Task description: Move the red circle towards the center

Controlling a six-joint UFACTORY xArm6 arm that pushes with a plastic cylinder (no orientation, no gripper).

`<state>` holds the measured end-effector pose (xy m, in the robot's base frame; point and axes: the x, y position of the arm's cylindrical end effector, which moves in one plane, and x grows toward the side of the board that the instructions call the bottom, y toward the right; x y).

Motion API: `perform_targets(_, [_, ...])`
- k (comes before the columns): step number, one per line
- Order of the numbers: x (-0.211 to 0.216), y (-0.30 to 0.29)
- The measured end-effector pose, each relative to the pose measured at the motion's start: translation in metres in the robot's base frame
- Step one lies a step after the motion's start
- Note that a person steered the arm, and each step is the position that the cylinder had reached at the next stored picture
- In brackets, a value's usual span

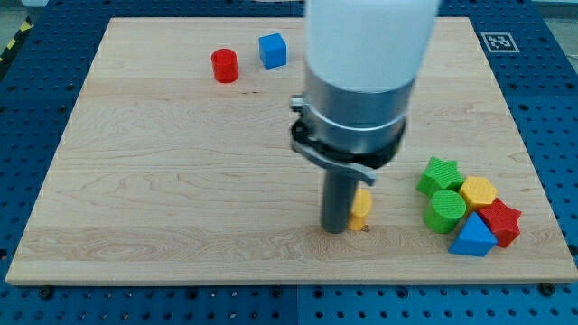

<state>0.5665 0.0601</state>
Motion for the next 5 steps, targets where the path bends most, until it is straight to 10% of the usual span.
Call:
perform_targets(2, [0.004,0.067])
perform_targets(5, [-0.077,-0.223])
